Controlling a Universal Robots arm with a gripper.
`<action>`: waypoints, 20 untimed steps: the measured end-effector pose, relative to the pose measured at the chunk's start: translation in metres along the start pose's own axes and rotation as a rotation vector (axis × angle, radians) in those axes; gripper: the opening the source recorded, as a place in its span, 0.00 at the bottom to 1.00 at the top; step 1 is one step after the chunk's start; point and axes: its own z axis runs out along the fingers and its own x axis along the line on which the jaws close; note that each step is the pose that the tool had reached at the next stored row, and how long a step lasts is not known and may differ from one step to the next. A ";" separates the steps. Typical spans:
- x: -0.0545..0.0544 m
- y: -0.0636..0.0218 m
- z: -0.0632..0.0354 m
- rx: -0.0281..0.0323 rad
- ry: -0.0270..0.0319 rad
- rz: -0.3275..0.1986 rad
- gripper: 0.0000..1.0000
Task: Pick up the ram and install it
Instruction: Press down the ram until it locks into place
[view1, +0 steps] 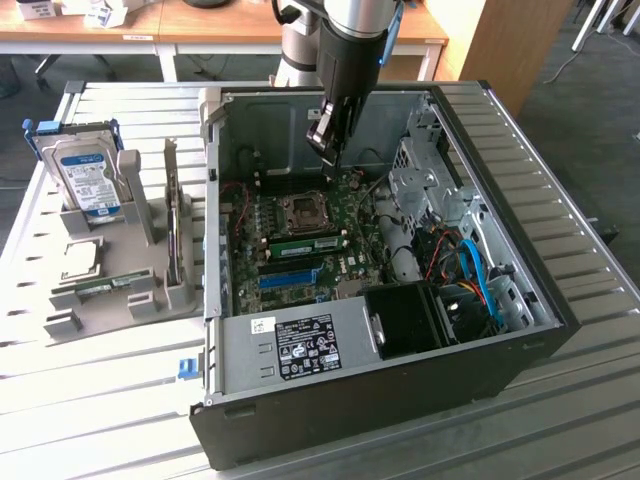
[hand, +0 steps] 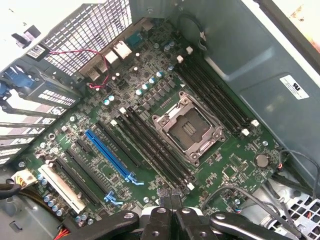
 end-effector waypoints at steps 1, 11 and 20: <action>0.000 0.0000 0.0000 0.0000 0.0000 0.002 0.11; 0.000 0.0000 0.0000 0.0027 -0.0033 0.062 0.11; 0.000 0.0000 0.0000 0.0083 -0.0105 0.188 0.11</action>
